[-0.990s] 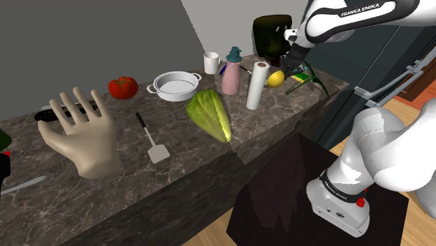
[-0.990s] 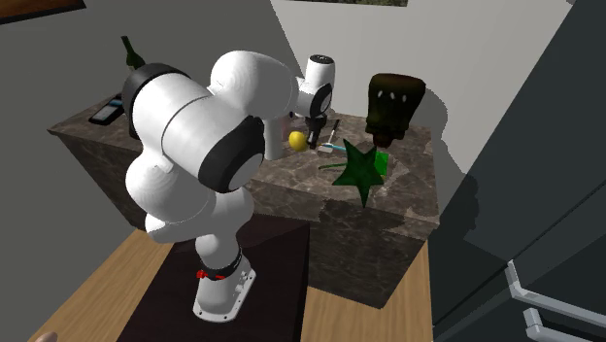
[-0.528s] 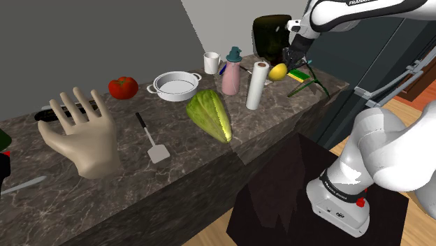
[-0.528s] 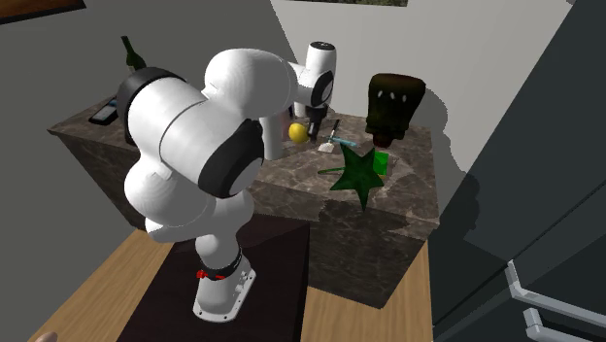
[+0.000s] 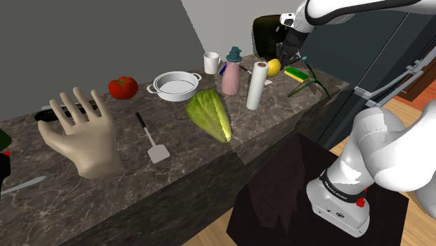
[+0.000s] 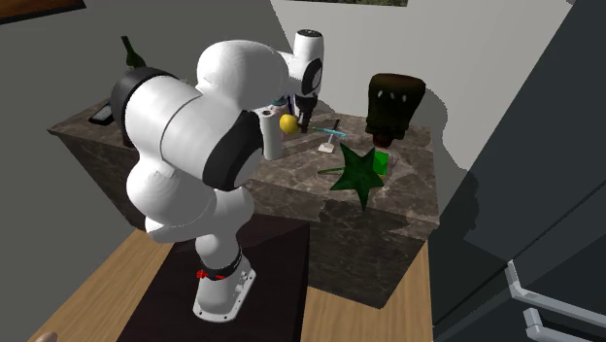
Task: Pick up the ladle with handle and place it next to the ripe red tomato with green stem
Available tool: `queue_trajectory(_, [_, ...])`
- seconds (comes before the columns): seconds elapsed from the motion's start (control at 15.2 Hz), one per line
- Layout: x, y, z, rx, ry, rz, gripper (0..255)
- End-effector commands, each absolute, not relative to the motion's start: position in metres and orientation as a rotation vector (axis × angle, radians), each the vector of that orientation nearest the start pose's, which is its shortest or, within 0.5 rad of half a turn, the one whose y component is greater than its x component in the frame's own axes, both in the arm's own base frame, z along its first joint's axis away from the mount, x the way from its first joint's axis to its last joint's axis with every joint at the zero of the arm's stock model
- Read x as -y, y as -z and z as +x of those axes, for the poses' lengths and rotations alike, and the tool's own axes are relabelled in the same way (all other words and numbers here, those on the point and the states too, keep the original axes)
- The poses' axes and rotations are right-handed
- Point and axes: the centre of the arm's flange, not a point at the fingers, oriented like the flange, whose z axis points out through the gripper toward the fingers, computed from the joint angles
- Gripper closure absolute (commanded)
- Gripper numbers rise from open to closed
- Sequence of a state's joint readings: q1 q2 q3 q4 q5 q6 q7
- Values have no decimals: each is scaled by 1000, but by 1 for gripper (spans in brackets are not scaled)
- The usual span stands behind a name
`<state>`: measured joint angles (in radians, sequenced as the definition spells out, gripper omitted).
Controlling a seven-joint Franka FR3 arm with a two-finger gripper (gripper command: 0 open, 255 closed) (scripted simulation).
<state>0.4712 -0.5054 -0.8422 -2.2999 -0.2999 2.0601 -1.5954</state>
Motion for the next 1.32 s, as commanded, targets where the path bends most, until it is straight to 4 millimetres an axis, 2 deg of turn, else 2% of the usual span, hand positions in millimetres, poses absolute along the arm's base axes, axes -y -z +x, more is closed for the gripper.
queue_trajectory(0.0, [186,-483,423,2042,249,-2443,255])
queue_trajectory(1.25, [-40,-484,532,2042,249,-2443,255])
